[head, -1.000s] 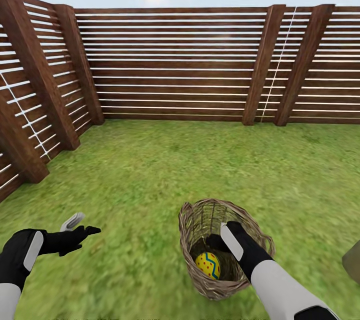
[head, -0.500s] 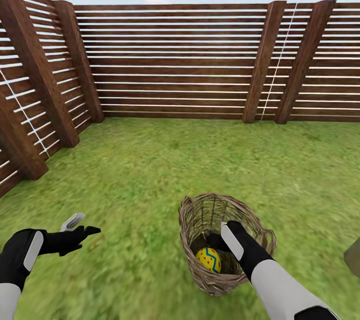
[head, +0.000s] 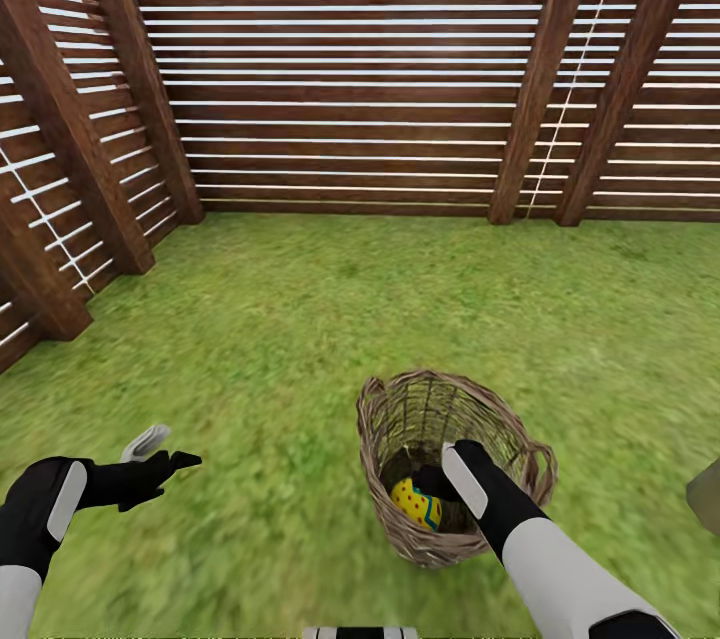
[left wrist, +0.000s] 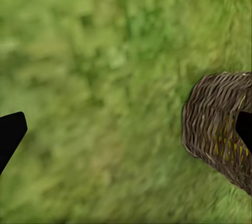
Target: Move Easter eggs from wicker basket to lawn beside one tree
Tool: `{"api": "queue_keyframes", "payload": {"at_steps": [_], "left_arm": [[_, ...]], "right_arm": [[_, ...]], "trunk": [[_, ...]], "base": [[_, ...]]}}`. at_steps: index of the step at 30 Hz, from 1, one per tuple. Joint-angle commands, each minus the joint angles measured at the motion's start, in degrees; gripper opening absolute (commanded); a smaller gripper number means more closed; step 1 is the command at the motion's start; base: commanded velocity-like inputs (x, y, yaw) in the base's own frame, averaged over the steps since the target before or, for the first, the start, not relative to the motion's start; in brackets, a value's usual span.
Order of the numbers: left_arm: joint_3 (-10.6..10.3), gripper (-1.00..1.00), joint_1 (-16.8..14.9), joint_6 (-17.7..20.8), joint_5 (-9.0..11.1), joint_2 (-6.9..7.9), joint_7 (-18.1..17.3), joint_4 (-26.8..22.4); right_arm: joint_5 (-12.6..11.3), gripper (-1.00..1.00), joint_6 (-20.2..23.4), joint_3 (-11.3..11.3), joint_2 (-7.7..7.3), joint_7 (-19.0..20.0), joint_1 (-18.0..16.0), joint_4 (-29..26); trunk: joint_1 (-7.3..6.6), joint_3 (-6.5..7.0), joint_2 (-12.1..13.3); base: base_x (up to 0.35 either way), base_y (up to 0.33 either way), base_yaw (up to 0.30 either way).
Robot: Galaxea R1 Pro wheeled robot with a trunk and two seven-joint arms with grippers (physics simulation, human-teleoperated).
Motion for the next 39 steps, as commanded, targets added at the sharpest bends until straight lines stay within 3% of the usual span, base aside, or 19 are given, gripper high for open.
{"api": "queue_keyframes", "payload": {"at_steps": [1,12,39], "left_arm": [[0.1,1.0,0.0,0.4,0.0,-0.01,-0.1,0.0],[0.2,1.0,0.0,0.4,0.0,-0.01,-0.2,0.0],[0.5,1.0,0.0,0.4,0.1,0.06,-0.2,0.0]], "right_arm": [[-0.6,1.0,0.1,0.3,-0.02,-0.5,0.0,-0.1],[-0.6,1.0,0.0,0.4,0.02,-0.5,0.0,-0.1],[-0.6,1.0,-0.1,0.7,0.14,-0.5,0.0,-0.1]], "trunk": [[-0.01,-0.15,0.0],[-0.01,-1.06,0.0],[-0.01,-1.11,0.0]], "base": [[0.0,0.0,0.0],[0.056,0.0,0.0],[0.059,0.042,0.0]]}}
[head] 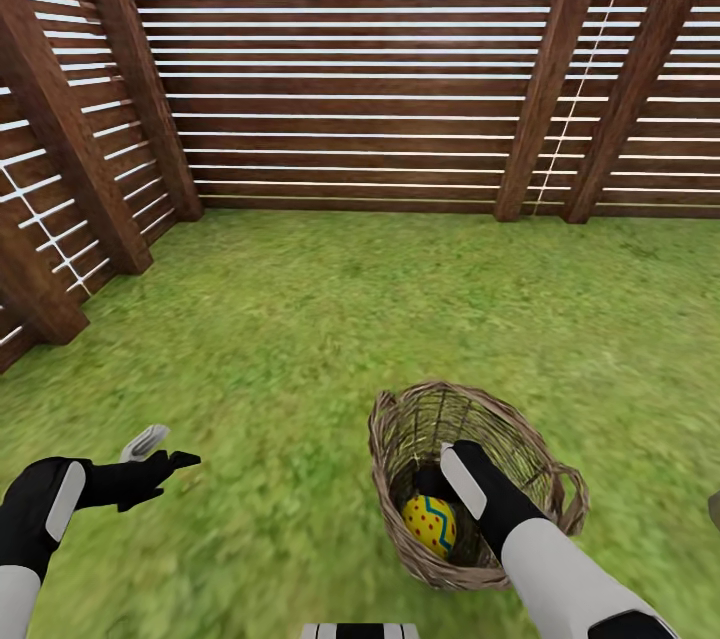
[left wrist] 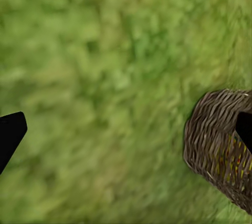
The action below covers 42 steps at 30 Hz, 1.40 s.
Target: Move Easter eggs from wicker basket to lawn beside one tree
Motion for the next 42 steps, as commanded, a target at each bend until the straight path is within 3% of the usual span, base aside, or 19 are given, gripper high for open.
{"api": "queue_keyframes", "payload": {"at_steps": [1,10,16,24,42], "left_arm": [[0.1,1.0,0.0,0.4,0.1,-0.01,-0.1,0.0],[0.2,1.0,0.0,0.4,0.1,0.0,-0.3,-0.1],[0.2,1.0,0.0,0.4,-0.1,0.26,-5.3,-1.1],[0.2,1.0,0.0,0.4,-0.1,1.83,-6.4,-1.6],[-0.2,1.0,0.0,0.4,0.0,1.93,-6.5,-2.2]], "right_arm": [[-0.6,1.0,0.1,0.3,0.01,-0.6,0.0,-0.1],[-0.5,1.0,-2.0,0.4,-0.09,-0.5,0.0,0.3],[-0.6,1.0,-3.0,0.3,-0.28,-0.5,0.0,0.3],[-0.6,1.0,-3.0,0.1,-0.03,-0.5,0.0,0.3],[-0.7,1.0,-3.2,0.0,0.0,-0.6,-2.2,0.6]], "trunk": [[0.01,-0.27,0.0],[0.25,-2.26,-0.2],[0.4,-3.59,-0.2],[0.61,-5.37,-0.3],[0.61,-5.37,-0.3]], "base": [[0.001,0.003,0.0],[0.0,0.001,0.0],[0.0,0.0,0.0],[0.0,0.0,0.0],[0.0,0.0,0.0]]}}
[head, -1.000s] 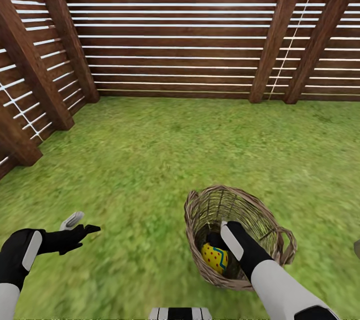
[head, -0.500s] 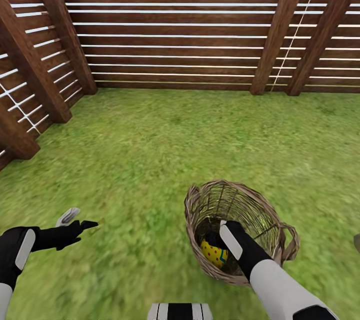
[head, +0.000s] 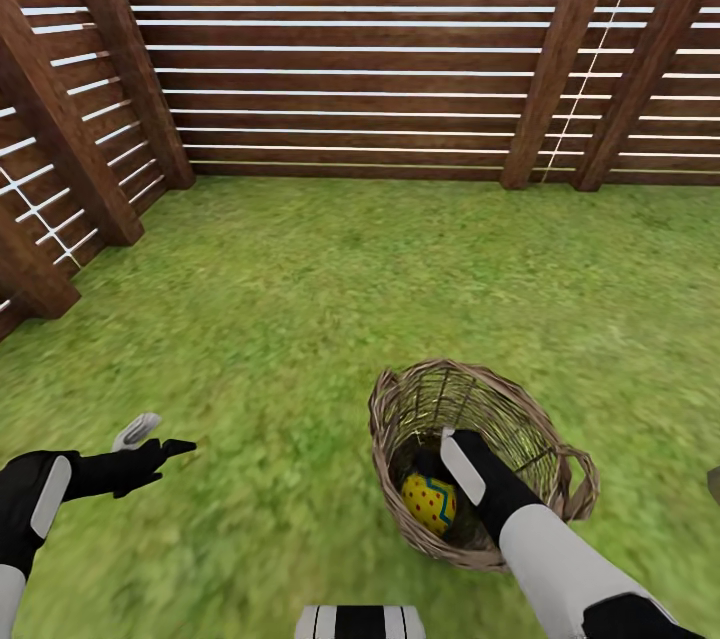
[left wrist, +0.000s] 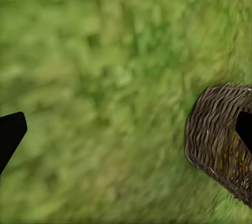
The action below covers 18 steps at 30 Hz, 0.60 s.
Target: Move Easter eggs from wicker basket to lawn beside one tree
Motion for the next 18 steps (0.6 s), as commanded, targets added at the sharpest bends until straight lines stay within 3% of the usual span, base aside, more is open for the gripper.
{"api": "queue_keyframes", "payload": {"at_steps": [1,4,18], "left_arm": [[0.1,1.0,0.0,0.3,0.0,0.07,-0.1,0.0],[0.1,1.0,0.0,0.3,0.0,0.19,-0.2,0.0],[0.2,1.0,0.0,0.3,0.1,0.25,-0.4,-0.7]], "right_arm": [[-0.6,1.0,-0.5,0.3,-0.03,-0.6,-0.2,-0.1],[-0.6,1.0,-1.3,0.3,-0.03,-0.6,-0.3,0.0],[-0.6,1.0,-1.8,0.4,0.62,-0.6,-0.4,0.2]], "trunk": [[-0.01,-0.04,0.0],[-0.01,-0.04,0.0],[0.35,-3.15,-0.2]], "base": [[0.0,0.0,0.0],[0.0,0.0,0.0],[0.0,0.0,0.0]]}}
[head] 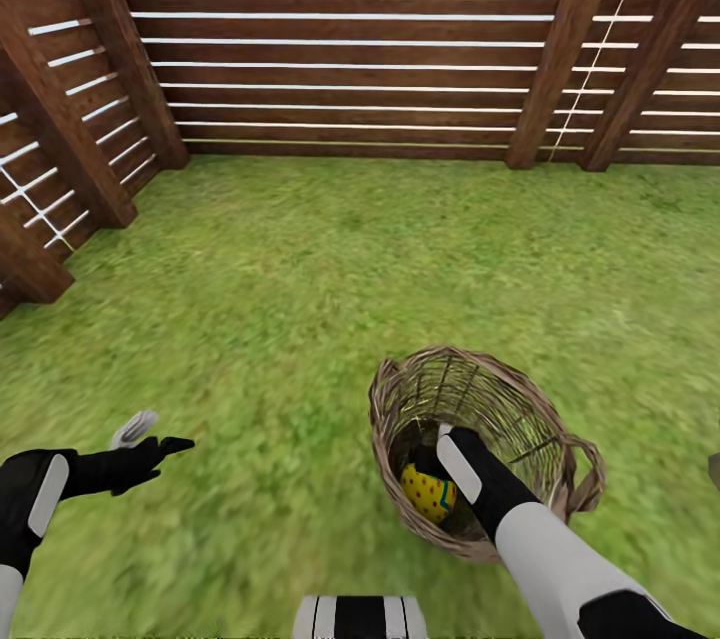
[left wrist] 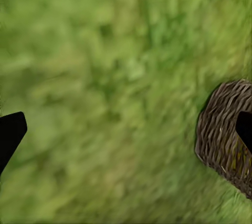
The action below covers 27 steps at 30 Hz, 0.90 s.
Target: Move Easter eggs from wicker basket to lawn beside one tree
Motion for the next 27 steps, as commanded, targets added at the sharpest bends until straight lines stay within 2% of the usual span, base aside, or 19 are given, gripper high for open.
{"api": "queue_keyframes", "payload": {"at_steps": [1,4,6,8,9,12,13,16,19,22,27], "left_arm": [[0.2,1.0,0.0,0.3,0.0,-0.01,-0.2,-0.5],[0.4,1.0,0.0,0.4,0.1,0.07,-1.1,-1.9],[0.5,1.0,0.0,0.5,0.2,0.59,-4.4,-2.5],[0.5,1.0,0.2,0.5,0.2,2.17,-10.5,-2.8],[0.4,1.0,0.2,0.5,0.2,2.7,-12.5,-2.8],[0.3,1.0,0.5,0.5,0.0,5.5,-25.1,-2.8],[0.3,1.0,0.7,0.4,-0.2,6.3,-30.5,-2.8],[0.3,1.0,0.9,0.4,-0.4,7.03,-37.1,-2.8],[0.3,1.0,1.0,0.4,-0.3,7.24,-39.5,-2.8],[0.3,1.0,1.1,0.4,-0.2,7.28,-40.0,-2.8],[0.3,1.0,1.1,0.4,-0.1,7.29,-40.1,-2.8]], "right_arm": [[-0.6,1.0,0.1,0.3,-0.05,-0.6,0.0,-0.1],[-0.5,1.0,0.0,0.3,-0.07,-0.6,0.0,-0.1],[-0.5,1.0,0.0,0.3,-0.07,-0.6,0.0,-0.1],[-0.5,1.0,0.0,0.4,-0.07,-0.6,0.0,-0.1],[-0.5,1.0,0.0,0.4,-0.07,-0.6,0.0,-0.1],[-0.5,1.0,-0.1,0.4,-0.07,-0.6,0.0,-0.1],[-0.4,1.0,-0.3,0.4,-0.07,-0.6,0.0,-0.1],[-0.4,1.0,-0.5,0.4,-0.02,-0.6,0.0,-0.1],[-0.4,1.0,-0.8,0.4,-0.01,-0.6,0.0,-0.1],[-0.4,1.0,-0.8,0.4,0.01,-0.6,0.0,-0.1],[-0.4,1.0,-0.9,0.4,-0.05,-0.6,0.0,-0.1]], "trunk": [[0.01,-0.27,0.0],[0.04,-0.49,0.0],[0.04,-0.49,0.0],[0.04,-0.49,0.0],[0.04,-0.49,0.0],[0.04,-0.49,0.0],[0.04,-0.49,0.0],[0.06,-0.71,-0.1],[0.14,-1.38,-0.1],[0.22,-2.04,-0.1],[0.24,-2.26,-0.2]], "base": [[0.0,0.0,0.0],[0.0,0.0,0.0],[0.0,0.0,0.0],[0.0,0.0,0.0],[0.0,0.0,0.0],[0.0,0.0,0.0],[0.0,0.0,0.0],[0.0,0.0,0.0],[0.0,0.0,0.0],[0.0,0.0,0.0],[0.0,0.0,0.0]]}}
